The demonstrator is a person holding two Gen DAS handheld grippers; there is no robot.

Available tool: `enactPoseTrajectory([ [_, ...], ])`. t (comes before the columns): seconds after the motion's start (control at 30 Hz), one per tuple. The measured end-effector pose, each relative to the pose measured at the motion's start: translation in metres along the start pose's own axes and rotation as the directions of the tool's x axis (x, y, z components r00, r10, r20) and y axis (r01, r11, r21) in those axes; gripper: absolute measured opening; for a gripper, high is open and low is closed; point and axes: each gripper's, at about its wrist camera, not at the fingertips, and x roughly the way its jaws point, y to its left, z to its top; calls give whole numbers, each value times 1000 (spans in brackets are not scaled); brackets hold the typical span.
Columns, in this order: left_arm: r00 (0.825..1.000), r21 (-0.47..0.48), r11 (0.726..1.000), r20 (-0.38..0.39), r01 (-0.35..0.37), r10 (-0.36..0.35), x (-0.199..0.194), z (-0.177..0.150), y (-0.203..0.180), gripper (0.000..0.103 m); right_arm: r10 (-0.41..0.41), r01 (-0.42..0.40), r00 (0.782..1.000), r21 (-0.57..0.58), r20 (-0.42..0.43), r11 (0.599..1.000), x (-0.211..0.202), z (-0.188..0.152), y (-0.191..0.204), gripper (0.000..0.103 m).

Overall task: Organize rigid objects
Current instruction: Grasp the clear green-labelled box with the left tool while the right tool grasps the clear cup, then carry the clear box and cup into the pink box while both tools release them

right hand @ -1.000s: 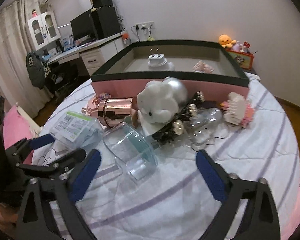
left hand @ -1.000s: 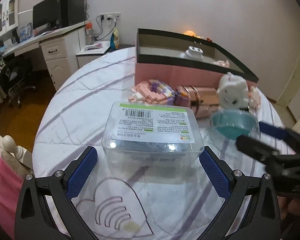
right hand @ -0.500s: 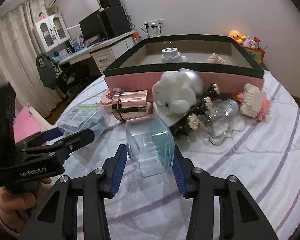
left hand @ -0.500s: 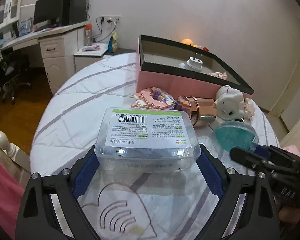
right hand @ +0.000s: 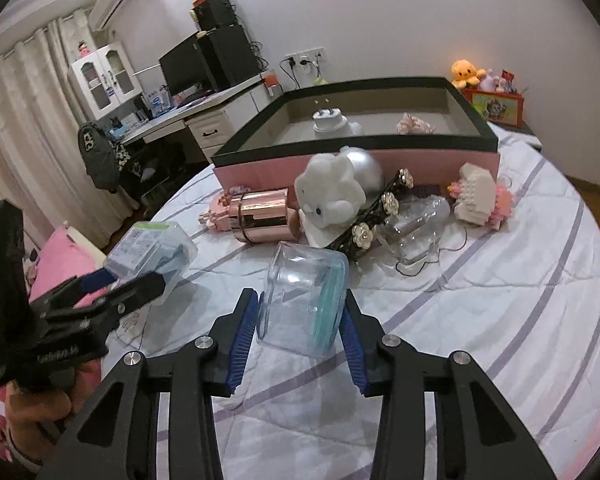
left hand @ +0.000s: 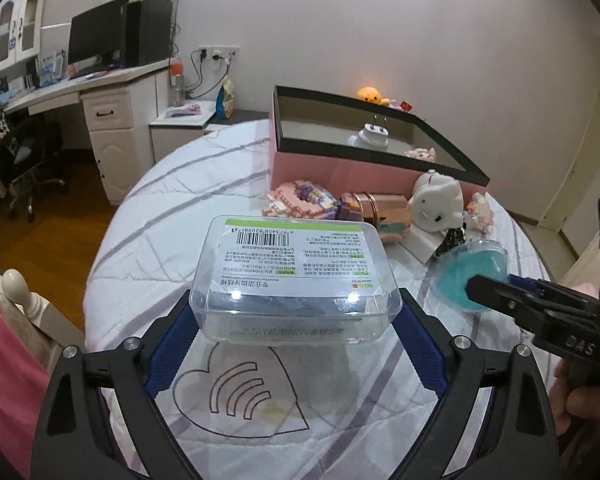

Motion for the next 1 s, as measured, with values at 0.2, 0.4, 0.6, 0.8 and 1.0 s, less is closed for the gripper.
enactPoseTrajectory([
  [0.2, 1000, 6, 1000, -14, 8, -8, 5, -4, -4, 94, 11, -10, 1000, 22, -19, 1000, 17, -1, -4, 39],
  [0.4, 1000, 13, 1000, 13, 9, -9, -3, -2, -7, 94, 11, -12, 1000, 10, 14, 1000, 3, -2, -1, 39],
  [0.6, 999, 18, 1000, 42, 14, -14, -14, 5, -10, 94, 34, -34, 997, -3, 71, 999, -19, 4, 2, 39],
  [0.8, 994, 44, 999, 99, 32, -37, -25, 30, -18, 94, 22, -17, 991, -37, 134, 999, -38, 30, 4, 39],
  [1.0, 986, 77, 997, 159, 30, -42, -16, 85, -26, 94, -30, 44, 983, -75, 183, 996, -39, 80, -5, 39],
])
